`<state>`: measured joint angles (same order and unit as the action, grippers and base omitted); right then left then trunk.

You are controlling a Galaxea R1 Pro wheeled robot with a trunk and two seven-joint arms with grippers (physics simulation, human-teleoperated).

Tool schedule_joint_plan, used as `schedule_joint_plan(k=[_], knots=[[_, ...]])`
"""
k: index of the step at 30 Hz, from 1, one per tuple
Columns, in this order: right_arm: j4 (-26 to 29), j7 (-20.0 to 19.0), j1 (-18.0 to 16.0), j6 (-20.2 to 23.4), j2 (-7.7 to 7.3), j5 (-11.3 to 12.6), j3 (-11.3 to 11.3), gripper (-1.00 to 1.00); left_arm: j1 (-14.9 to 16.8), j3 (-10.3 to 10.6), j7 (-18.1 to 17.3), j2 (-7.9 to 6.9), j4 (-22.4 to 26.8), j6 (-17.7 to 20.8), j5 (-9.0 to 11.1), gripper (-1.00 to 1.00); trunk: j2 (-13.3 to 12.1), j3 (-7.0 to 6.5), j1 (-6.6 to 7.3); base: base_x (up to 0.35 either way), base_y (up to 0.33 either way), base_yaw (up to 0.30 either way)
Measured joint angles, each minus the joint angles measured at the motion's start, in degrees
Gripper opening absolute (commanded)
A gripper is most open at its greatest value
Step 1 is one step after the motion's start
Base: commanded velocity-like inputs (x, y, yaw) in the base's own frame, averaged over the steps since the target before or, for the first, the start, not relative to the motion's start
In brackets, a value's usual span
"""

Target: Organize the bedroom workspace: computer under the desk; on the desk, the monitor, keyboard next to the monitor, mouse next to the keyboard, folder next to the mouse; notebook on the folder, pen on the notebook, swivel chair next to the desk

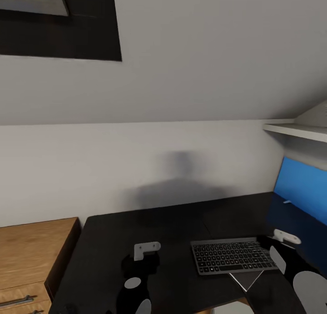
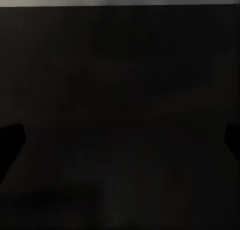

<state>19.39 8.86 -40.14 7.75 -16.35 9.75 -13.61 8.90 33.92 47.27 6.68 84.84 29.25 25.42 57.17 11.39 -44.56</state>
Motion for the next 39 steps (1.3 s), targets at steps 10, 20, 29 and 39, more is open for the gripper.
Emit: schedule_joint_plan(k=[10,20,29,39], knots=[[0.06,-0.07,-0.01,-0.31,-0.13,0.49,0.07,1.0,0.0,0.35,-0.02,0.28,0.75,0.05,0.05,1.0,0.39,0.18,-0.21,0.0,-0.03,0.0],[0.17,-0.13,-0.01,-0.03,0.09,0.5,0.1,1.0,0.0,0.22,0.08,0.27,2.58,0.0,0.05,1.0,4.4,1.97,-2.41,0.0,0.0,0.0],[0.18,-0.22,-0.01,-0.1,0.09,0.53,0.12,1.0,0.0,0.11,0.08,0.11,3.91,0.0,0.06,1.0,8.02,3.59,-4.39,0.0,0.0,0.0],[2.65,-0.31,-0.01,0.24,0.09,0.59,0.13,1.0,0.0,0.02,0.08,0.09,4.04,0.02,0.06,1.0,12.03,5.39,-6.59,0.0,0.0,0.0]])
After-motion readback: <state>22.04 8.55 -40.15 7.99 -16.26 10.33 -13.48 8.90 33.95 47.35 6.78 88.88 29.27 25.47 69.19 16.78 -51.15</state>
